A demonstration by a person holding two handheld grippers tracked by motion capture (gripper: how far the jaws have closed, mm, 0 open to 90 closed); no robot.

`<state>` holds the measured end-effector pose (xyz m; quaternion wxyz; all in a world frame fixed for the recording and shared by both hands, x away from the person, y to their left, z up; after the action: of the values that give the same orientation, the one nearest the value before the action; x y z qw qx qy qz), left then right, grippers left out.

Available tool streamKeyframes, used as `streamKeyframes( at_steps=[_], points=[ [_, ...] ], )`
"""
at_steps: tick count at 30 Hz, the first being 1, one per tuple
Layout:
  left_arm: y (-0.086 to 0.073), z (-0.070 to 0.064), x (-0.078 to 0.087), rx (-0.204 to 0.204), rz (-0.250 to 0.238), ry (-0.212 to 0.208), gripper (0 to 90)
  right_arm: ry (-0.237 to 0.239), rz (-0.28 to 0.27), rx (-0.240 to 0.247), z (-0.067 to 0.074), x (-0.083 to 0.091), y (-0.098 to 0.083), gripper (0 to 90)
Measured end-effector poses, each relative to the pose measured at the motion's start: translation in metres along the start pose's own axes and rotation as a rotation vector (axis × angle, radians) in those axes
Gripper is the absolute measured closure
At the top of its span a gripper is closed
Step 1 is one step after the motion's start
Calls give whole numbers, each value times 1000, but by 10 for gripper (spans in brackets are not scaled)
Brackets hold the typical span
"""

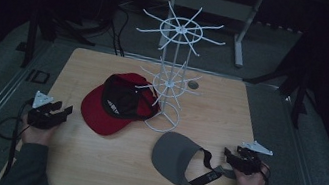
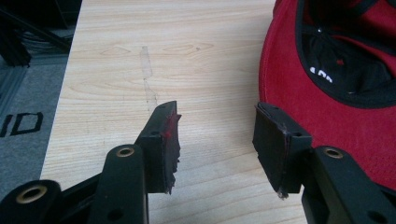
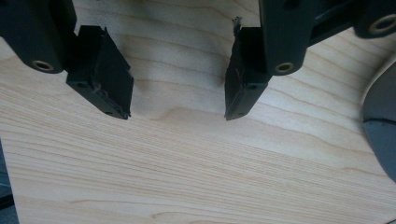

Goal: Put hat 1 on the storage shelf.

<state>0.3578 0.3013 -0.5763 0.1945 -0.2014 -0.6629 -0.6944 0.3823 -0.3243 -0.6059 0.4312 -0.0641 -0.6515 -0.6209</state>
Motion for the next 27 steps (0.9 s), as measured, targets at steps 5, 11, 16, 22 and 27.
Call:
streamKeyframes(
  at_steps=[5,11,16,22,27],
  points=[
    [1,-2,-2,-11,13,-22,512,7,3,4,1,0,0,393],
    [10,-3,-3,-47,31,-45,512,15,8,10,2,-1,0,364],
    [25,-7,-4,-92,54,-85,510,18,10,12,2,-1,0,353],
    [39,-10,-8,-124,71,-133,512,19,11,17,2,-1,0,342],
    [46,-18,-18,-163,112,-181,502,19,12,17,2,-1,-1,339]
  ],
)
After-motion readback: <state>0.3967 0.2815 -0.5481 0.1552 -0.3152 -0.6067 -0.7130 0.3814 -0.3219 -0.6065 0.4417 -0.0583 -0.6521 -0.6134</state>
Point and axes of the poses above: each handheld gripper's, and its own axes: x roughly backward along the jaws, y roughly out of its top, z roughly to its left, the point moved 6 cm from there along -x, roughly forward along the jaws, and after that the axes turned 13 degrees about y, right-handed, at the moved point
